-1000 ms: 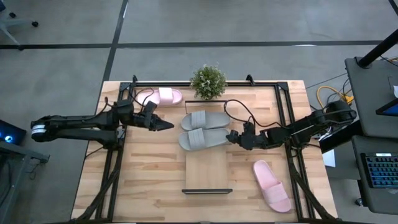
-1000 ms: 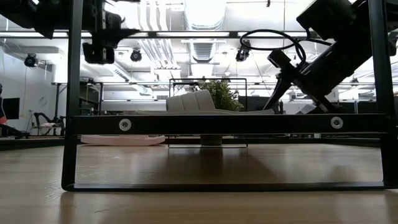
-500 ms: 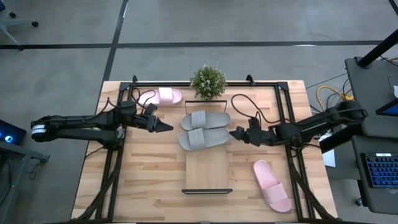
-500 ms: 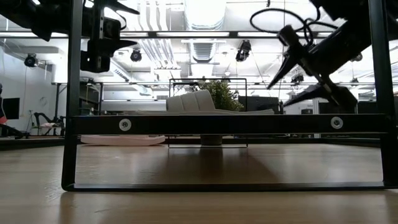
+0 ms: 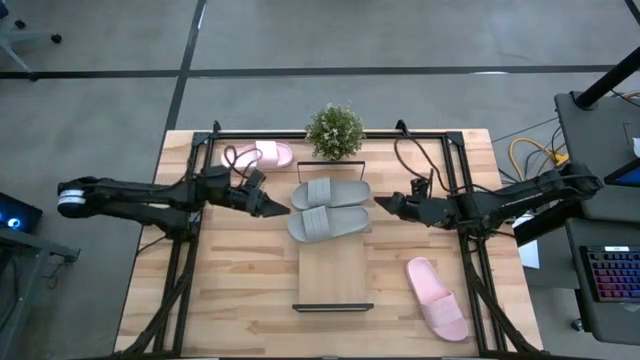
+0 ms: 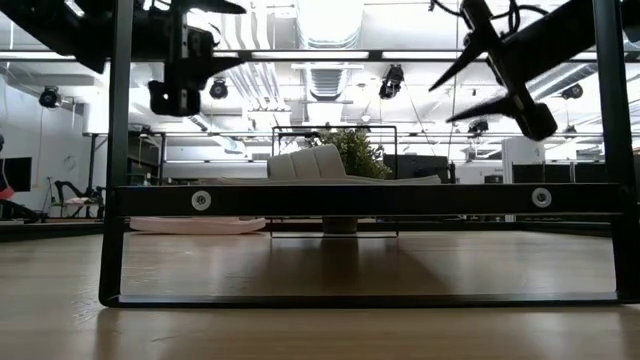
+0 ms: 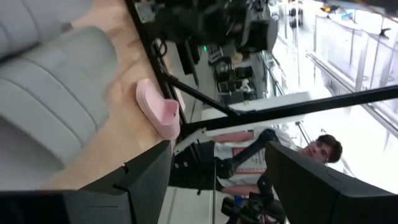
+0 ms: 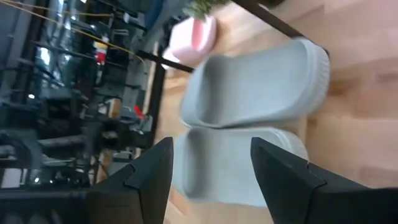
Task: Pick and place slides into the shelf
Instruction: Put the bottom pink slide on the shelf
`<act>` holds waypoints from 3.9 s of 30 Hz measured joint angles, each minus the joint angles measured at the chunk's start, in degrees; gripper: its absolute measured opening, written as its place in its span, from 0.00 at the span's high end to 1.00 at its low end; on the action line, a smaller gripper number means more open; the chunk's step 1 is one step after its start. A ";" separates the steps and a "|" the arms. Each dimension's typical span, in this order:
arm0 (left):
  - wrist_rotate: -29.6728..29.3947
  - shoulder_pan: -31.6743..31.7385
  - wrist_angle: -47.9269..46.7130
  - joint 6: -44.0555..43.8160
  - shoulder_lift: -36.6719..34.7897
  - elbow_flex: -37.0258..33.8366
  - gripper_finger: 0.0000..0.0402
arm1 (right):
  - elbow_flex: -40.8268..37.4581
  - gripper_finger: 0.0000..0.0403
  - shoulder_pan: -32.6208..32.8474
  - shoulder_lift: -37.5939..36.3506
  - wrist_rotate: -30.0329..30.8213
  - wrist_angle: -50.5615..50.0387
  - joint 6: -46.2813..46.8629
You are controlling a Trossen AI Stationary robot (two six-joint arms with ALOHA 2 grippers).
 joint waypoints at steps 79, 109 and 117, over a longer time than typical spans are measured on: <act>0.31 -2.64 13.57 -5.59 4.43 2.70 0.39 | -1.25 0.49 22.53 1.54 -63.17 -24.84 -17.36; 0.65 -2.64 13.57 -5.73 4.38 3.45 0.39 | -1.32 0.74 30.69 15.97 -62.78 -6.75 -9.57; 0.67 -2.64 13.57 -5.73 4.38 3.45 0.39 | -1.32 0.96 30.67 16.01 -60.73 -6.48 -8.38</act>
